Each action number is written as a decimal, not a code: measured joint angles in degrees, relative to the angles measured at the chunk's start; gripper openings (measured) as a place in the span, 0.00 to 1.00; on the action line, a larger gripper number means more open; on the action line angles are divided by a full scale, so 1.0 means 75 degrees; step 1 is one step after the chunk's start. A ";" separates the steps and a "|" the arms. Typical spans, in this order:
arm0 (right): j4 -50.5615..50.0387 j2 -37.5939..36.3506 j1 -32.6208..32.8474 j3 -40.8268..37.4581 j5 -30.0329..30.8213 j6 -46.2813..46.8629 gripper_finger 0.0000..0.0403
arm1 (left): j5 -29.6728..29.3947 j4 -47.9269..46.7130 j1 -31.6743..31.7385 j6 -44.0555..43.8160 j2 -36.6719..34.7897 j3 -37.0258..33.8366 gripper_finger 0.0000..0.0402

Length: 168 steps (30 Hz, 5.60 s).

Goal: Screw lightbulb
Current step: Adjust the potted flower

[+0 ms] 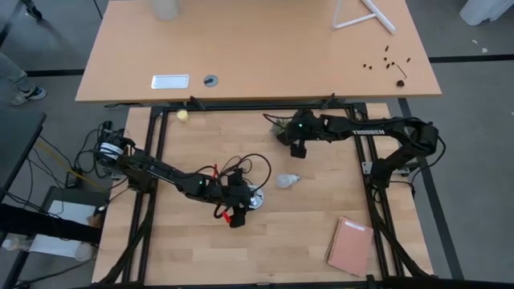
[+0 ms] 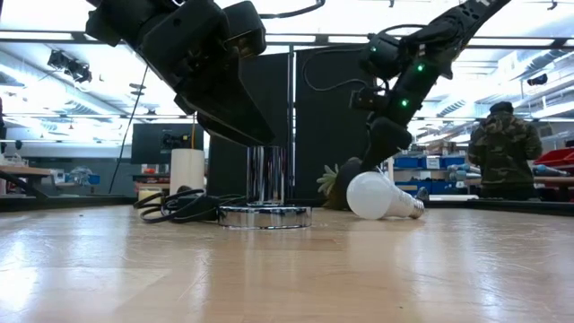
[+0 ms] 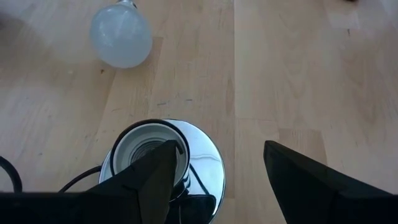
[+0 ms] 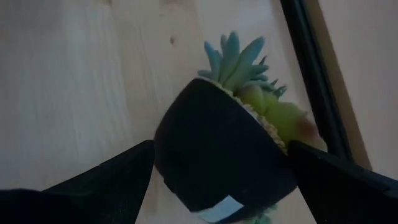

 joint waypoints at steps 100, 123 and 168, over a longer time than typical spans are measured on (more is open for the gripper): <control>0.1875 0.1563 0.2460 0.0371 0.1433 -0.0538 0.84 | 0.0004 0.0199 -0.0054 -0.0209 0.0000 -0.0006 0.62; 0.2512 0.1511 0.3631 0.0363 0.0818 -0.1070 0.73 | 0.0004 0.0202 -0.0058 -0.0379 0.0001 0.0003 0.62; 0.2677 0.2195 0.2537 0.1828 0.0032 0.0567 0.66 | -0.1344 0.0037 -0.0253 -0.1698 0.0000 -0.0006 0.62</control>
